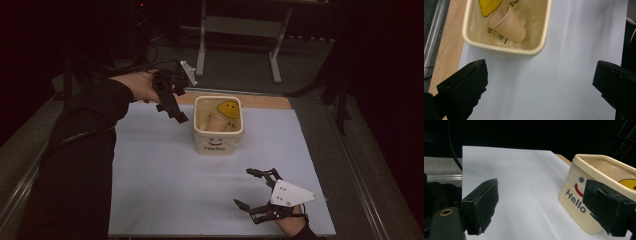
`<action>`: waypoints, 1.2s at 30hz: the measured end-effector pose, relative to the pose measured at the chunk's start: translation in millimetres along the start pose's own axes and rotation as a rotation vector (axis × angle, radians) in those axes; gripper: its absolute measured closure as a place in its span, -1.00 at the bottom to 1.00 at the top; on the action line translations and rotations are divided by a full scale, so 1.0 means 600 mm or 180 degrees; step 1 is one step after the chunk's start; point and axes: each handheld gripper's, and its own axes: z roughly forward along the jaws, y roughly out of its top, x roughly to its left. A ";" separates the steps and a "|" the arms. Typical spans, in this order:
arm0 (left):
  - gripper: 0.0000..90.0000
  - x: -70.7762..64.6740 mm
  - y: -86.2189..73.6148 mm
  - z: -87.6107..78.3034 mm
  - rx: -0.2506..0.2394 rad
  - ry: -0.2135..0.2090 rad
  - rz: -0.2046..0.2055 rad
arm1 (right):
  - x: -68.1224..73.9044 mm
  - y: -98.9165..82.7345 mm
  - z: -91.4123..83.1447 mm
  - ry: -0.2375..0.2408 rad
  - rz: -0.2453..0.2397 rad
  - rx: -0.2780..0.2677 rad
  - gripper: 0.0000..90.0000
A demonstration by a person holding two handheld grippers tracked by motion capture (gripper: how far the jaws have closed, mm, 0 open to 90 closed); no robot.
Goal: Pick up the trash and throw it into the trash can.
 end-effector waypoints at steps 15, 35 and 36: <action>-0.98 -0.023 -0.079 -0.045 -0.0237 0.0153 -0.0138 | 0.000 0.000 0.002 -0.0008 0.0017 0.0010 -0.71; -0.98 -0.065 -0.199 -0.077 -0.0563 0.0369 -0.0418 | 0.000 -0.001 0.005 -0.0015 -0.0008 0.0042 -0.71; -0.98 -0.069 -0.207 -0.076 -0.0567 0.0383 -0.0463 | 0.000 -0.001 0.005 -0.0015 -0.0007 0.0046 -0.71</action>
